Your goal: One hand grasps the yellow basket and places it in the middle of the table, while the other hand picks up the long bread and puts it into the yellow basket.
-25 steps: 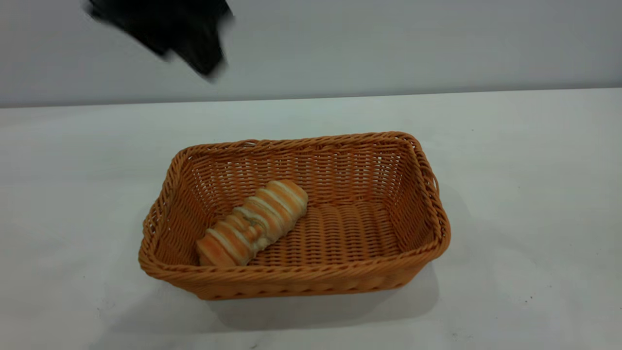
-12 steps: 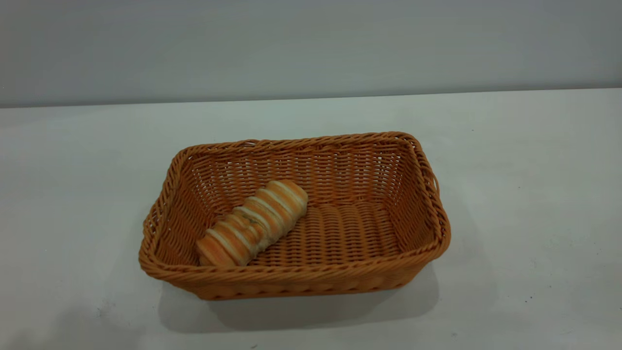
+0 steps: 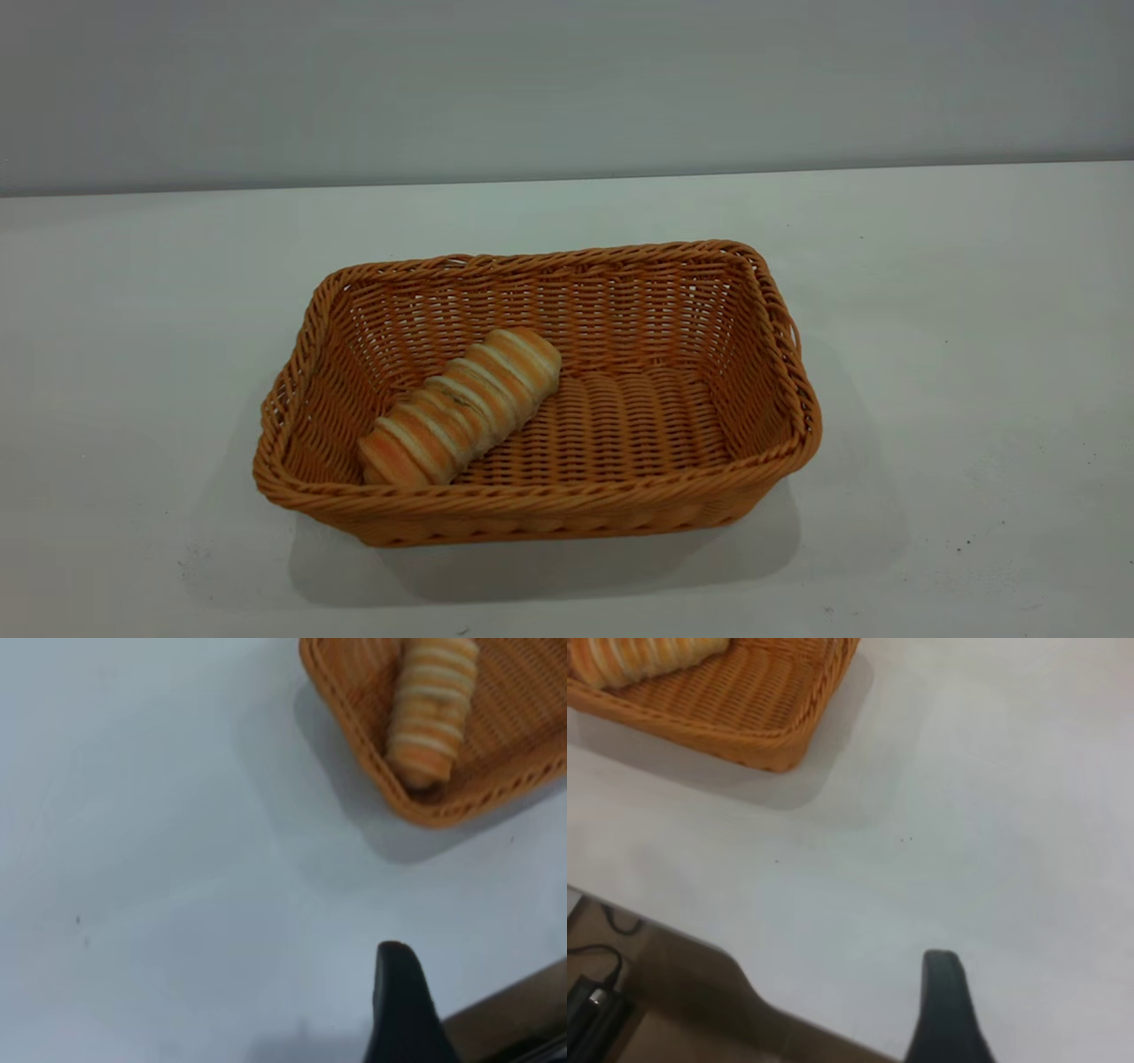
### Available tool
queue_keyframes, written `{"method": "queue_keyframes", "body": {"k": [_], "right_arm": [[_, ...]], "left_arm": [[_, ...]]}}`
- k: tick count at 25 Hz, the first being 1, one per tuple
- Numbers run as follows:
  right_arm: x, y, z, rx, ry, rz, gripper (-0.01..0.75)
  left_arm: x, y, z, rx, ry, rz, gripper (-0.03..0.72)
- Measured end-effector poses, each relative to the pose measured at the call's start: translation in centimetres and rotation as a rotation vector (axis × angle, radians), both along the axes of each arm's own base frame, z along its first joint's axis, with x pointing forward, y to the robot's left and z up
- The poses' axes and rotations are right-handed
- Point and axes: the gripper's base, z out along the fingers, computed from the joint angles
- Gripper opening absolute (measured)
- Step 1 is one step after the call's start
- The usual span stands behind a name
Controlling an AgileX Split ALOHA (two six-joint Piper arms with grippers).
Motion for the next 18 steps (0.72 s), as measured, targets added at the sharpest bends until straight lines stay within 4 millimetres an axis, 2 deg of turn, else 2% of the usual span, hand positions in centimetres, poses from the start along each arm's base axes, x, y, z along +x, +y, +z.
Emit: {"method": "queue_keyframes", "body": {"k": [6,14,18], "right_arm": [[-0.2,-0.1,-0.1,0.003,-0.014,-0.001,0.514],[-0.2,-0.1,-0.1,0.004,-0.015,-0.001,0.514],[-0.2,-0.1,-0.1,0.004,-0.015,-0.001,0.514]], "left_arm": [[-3.3,2.1,-1.9,0.002,0.016,0.022,0.513],[-7.0,4.3,-2.1,-0.099,-0.104,0.027,0.513],[-7.9,4.5,-2.7,-0.123,-0.131,-0.009,0.513]]}}
